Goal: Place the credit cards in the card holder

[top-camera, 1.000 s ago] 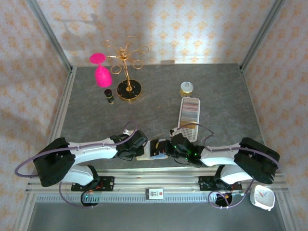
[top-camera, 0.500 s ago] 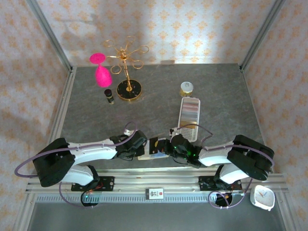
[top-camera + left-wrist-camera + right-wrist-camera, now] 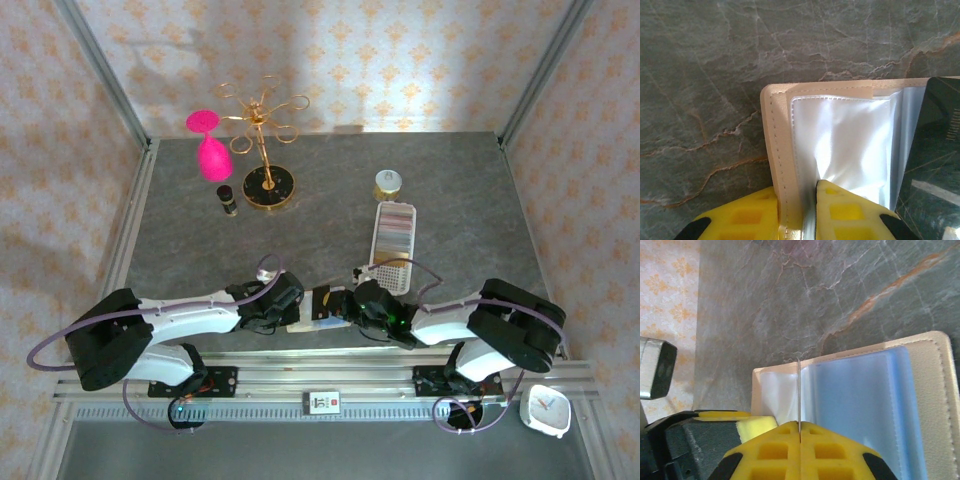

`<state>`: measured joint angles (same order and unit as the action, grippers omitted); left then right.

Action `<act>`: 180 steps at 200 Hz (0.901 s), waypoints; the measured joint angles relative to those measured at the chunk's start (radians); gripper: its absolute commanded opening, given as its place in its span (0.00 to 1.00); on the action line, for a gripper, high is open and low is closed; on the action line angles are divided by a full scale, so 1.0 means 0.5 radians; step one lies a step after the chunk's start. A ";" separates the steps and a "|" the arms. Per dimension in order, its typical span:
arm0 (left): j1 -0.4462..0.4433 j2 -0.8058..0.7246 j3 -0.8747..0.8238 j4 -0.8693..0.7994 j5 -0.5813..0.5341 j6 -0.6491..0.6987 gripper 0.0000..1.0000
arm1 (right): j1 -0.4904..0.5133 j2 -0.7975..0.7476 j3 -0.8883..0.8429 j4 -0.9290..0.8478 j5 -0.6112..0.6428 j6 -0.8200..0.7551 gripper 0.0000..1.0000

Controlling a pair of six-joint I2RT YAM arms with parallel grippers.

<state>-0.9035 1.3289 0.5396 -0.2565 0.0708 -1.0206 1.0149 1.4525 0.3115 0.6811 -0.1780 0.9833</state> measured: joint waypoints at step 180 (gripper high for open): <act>0.000 -0.028 -0.025 0.007 -0.005 -0.003 0.18 | -0.025 0.257 0.111 0.056 -0.114 0.042 0.00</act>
<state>-0.9035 1.3148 0.5270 -0.2531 0.0685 -1.0222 1.0023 1.5810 0.3668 0.7094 -0.2352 1.0042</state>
